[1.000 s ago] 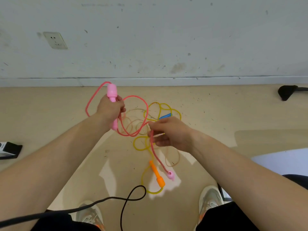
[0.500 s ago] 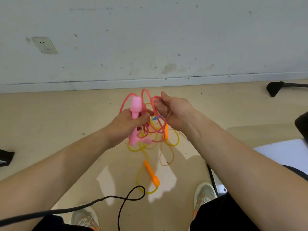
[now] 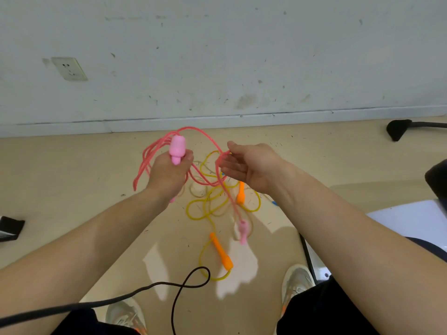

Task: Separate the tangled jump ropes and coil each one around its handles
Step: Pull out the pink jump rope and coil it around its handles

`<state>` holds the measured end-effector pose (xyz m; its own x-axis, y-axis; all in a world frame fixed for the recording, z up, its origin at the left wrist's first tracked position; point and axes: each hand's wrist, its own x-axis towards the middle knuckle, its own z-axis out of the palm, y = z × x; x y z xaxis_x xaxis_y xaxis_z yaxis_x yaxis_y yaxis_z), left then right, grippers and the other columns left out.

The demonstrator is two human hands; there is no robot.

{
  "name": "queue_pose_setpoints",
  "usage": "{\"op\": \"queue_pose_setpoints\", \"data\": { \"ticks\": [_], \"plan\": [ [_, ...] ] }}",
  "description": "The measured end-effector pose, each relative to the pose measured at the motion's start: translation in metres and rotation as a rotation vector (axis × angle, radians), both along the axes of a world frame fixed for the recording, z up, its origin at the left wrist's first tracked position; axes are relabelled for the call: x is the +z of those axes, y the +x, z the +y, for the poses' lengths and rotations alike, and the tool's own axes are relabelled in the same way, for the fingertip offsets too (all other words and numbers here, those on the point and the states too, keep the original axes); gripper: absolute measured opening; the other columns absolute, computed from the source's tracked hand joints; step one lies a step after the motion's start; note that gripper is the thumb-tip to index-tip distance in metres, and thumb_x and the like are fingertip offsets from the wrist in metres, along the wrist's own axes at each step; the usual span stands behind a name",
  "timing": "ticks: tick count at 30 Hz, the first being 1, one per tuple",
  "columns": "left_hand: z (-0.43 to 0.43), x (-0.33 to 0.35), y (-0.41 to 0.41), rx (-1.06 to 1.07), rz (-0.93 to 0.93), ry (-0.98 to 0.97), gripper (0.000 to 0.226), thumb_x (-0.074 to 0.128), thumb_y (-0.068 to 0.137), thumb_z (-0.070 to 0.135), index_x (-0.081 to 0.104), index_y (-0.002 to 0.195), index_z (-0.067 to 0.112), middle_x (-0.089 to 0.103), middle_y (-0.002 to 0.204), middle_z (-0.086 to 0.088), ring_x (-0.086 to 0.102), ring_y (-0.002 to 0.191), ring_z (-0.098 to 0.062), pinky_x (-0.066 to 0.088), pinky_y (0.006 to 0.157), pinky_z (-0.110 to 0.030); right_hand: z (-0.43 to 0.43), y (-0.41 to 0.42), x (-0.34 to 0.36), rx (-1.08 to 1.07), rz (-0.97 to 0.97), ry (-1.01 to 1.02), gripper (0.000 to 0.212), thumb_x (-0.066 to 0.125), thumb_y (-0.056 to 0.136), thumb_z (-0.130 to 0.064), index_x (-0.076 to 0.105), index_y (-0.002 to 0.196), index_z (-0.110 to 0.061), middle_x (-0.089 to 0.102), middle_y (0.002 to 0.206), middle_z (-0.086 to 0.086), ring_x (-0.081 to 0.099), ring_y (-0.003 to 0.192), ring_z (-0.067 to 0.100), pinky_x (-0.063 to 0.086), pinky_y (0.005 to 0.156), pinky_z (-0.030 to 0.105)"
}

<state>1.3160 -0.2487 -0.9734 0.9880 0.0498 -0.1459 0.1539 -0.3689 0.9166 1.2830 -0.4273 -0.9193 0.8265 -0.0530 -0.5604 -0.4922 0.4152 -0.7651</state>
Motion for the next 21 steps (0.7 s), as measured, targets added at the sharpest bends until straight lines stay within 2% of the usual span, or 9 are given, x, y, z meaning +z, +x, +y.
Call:
{"op": "queue_pose_setpoints", "data": {
  "ticks": [4, 6, 8, 10, 12, 14, 16, 19, 21],
  "plan": [
    [-0.007, 0.007, -0.018, -0.286, 0.049, -0.112, 0.014, 0.060, 0.099, 0.029, 0.072, 0.096, 0.024, 0.073, 0.095, 0.003, 0.060, 0.079, -0.014, 0.051, 0.075, -0.036, 0.003, 0.005, 0.001, -0.151, -0.033, 0.137, 0.017, 0.053, 0.102, -0.008, 0.055, 0.096, 0.007, 0.064, 0.076, 0.018, 0.070, 0.052, 0.021, 0.059, 0.048, 0.028],
    [-0.011, 0.009, -0.025, -0.354, 0.074, -0.130, 0.018, 0.057, 0.100, 0.030, 0.073, 0.103, 0.021, 0.074, 0.099, 0.004, 0.063, 0.083, -0.011, 0.053, 0.076, -0.031, 0.000, 0.008, 0.001, -0.211, -0.024, 0.187, 0.017, 0.051, 0.103, -0.008, 0.055, 0.095, 0.006, 0.065, 0.082, 0.020, 0.071, 0.052, 0.020, 0.059, 0.049, 0.028],
    [-0.014, 0.010, -0.030, -0.373, 0.077, -0.114, 0.021, 0.059, 0.099, 0.027, 0.073, 0.105, 0.012, 0.073, 0.094, -0.005, 0.062, 0.080, -0.014, 0.052, 0.074, -0.033, -0.002, 0.009, 0.001, -0.228, -0.021, 0.217, 0.016, 0.050, 0.103, -0.008, 0.057, 0.100, 0.006, 0.066, 0.087, 0.021, 0.071, 0.053, 0.019, 0.058, 0.048, 0.027],
    [-0.017, 0.009, -0.033, -0.365, 0.054, -0.048, 0.021, 0.063, 0.097, 0.024, 0.070, 0.096, 0.004, 0.068, 0.083, -0.011, 0.058, 0.072, -0.017, 0.049, 0.070, -0.034, -0.001, 0.009, 0.002, -0.237, -0.026, 0.240, 0.015, 0.049, 0.103, -0.007, 0.057, 0.100, 0.005, 0.067, 0.092, 0.022, 0.071, 0.053, 0.019, 0.058, 0.048, 0.027],
    [-0.021, 0.009, -0.034, -0.316, 0.059, -0.003, 0.023, 0.064, 0.096, 0.025, 0.066, 0.087, 0.004, 0.064, 0.073, -0.007, 0.054, 0.060, -0.015, 0.046, 0.063, -0.030, 0.000, 0.008, 0.003, -0.227, -0.039, 0.252, 0.014, 0.049, 0.103, -0.006, 0.057, 0.100, 0.005, 0.068, 0.104, 0.025, 0.071, 0.055, 0.020, 0.059, 0.049, 0.027],
    [-0.024, 0.013, -0.031, -0.248, 0.077, -0.039, 0.021, 0.062, 0.097, 0.025, 0.064, 0.087, 0.006, 0.061, 0.068, -0.003, 0.053, 0.053, -0.011, 0.045, 0.055, -0.024, -0.001, 0.008, 0.004, -0.193, -0.049, 0.252, 0.020, 0.049, 0.104, -0.011, 0.054, 0.110, 0.008, 0.068, 0.109, 0.026, 0.073, 0.063, 0.023, 0.061, 0.055, 0.029],
    [-0.025, 0.017, -0.025, -0.158, 0.120, -0.146, 0.017, 0.060, 0.097, 0.021, 0.063, 0.086, 0.008, 0.058, 0.068, -0.002, 0.053, 0.054, -0.011, 0.044, 0.049, -0.023, -0.003, 0.006, 0.007, -0.136, -0.058, 0.154, 0.029, 0.046, 0.106, -0.020, 0.052, 0.112, 0.008, 0.070, 0.097, 0.023, 0.072, 0.070, 0.026, 0.063, 0.062, 0.031],
    [-0.021, 0.023, -0.013, -0.003, 0.202, -0.339, 0.013, 0.058, 0.097, 0.015, 0.064, 0.085, 0.011, 0.056, 0.068, -0.003, 0.056, 0.056, -0.013, 0.043, 0.048, -0.024, -0.004, -0.006, 0.012, -0.003, -0.130, -0.209, 0.025, 0.041, 0.101, -0.017, 0.060, 0.093, -0.002, 0.069, 0.070, 0.012, 0.065, 0.053, 0.020, 0.053, 0.051, 0.027],
    [-0.018, 0.029, -0.007, 0.053, 0.246, -0.471, 0.014, 0.056, 0.097, 0.012, 0.062, 0.085, 0.009, 0.053, 0.065, -0.005, 0.055, 0.054, -0.015, 0.042, 0.047, -0.022, -0.003, -0.016, 0.007, 0.224, -0.152, -0.498, 0.023, 0.042, 0.092, -0.014, 0.060, 0.081, -0.006, 0.065, 0.058, 0.008, 0.059, 0.046, 0.020, 0.044, 0.051, 0.025]
  ]
}}
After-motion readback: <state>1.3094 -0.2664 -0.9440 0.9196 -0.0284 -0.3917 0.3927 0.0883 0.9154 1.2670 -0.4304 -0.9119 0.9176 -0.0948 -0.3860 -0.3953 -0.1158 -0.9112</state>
